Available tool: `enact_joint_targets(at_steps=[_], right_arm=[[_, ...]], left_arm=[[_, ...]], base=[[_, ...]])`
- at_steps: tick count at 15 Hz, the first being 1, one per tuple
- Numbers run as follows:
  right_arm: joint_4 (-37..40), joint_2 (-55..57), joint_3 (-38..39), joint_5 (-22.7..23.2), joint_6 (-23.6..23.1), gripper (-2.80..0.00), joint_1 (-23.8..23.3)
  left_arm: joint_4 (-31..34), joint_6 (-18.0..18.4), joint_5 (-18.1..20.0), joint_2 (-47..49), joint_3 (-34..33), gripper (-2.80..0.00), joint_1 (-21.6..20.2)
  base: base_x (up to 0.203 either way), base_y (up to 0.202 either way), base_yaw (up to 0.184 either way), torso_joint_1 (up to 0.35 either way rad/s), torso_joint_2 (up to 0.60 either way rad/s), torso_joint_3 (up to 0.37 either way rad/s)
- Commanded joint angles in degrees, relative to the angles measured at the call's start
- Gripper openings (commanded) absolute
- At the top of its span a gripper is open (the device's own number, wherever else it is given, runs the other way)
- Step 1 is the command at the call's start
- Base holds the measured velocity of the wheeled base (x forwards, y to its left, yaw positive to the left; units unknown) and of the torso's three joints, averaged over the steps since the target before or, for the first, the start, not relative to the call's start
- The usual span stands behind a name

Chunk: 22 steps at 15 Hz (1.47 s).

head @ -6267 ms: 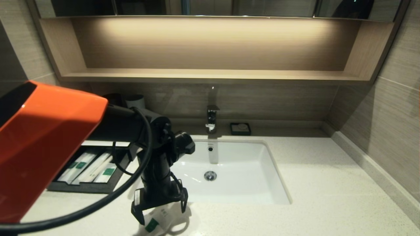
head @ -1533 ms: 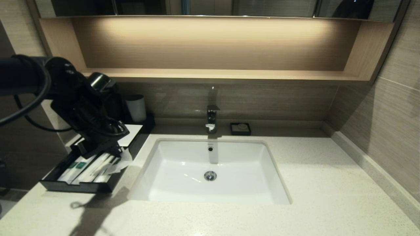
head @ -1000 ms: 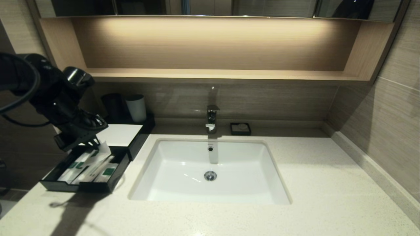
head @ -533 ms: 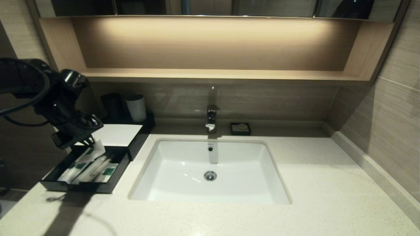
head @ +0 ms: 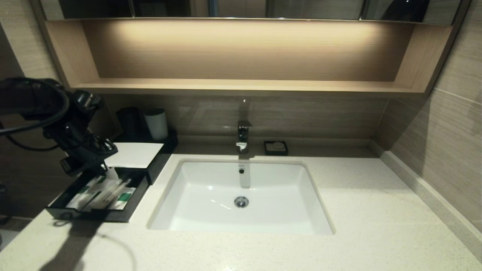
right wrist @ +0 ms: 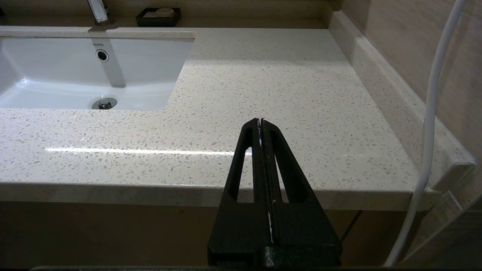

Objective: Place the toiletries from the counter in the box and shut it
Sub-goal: Place the bathroom toiletry into the drawer

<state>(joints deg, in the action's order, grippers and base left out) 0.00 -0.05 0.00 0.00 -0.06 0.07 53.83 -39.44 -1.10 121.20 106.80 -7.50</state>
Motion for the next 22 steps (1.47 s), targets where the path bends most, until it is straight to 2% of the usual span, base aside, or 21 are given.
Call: enact_joint_targets(at_steps=[1,13,22], right_arm=[[0.0,0.05,0.09,0.0,-0.02,-2.8,0.01],[-0.07,0.05,0.09,0.0,-0.02,-2.8,0.01],[-0.07,-0.03,0.09,0.0,-0.02,-2.8,0.01]], left_arm=[[0.31,-0.29,-0.04,1.36,-0.01,-2.8,-0.06],[0.83,0.03,-0.76,2.9,-0.01,-2.8,0.02],[0.5,14.07,-1.01,3.51,-0.01,-2.8,-0.85]], base=[[0.0,0.0,0.0,0.0,0.0,0.0],[0.0,0.0,0.0,0.0,0.0,0.0],[0.0,0.0,0.0,0.0,0.0,0.0]])
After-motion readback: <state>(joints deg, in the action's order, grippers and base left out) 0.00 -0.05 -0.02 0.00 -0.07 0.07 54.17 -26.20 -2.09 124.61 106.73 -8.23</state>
